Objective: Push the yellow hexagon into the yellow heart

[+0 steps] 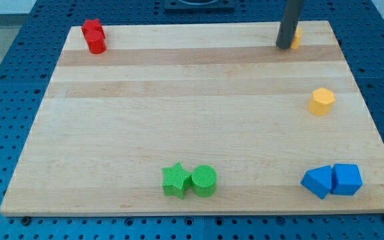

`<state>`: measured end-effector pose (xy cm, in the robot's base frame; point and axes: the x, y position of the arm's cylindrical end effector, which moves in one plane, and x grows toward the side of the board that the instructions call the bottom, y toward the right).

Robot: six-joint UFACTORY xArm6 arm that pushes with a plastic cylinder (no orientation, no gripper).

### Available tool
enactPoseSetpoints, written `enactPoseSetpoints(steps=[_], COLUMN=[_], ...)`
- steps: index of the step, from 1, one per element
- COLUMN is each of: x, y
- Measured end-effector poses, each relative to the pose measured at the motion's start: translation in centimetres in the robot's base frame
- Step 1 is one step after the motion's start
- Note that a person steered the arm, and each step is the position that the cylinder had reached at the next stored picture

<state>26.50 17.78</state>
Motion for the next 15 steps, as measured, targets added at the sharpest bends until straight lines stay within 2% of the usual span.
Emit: enactPoseSetpoints(steps=[2, 3, 5, 6, 7, 8, 11, 15], x=[-3.0, 0.8, 19.1, 24.2, 22.9, 20.4, 14.4, 4.0], y=[0.0, -3.5, -7.7, -4.9, 1.5, 3.4, 3.8, 3.8])
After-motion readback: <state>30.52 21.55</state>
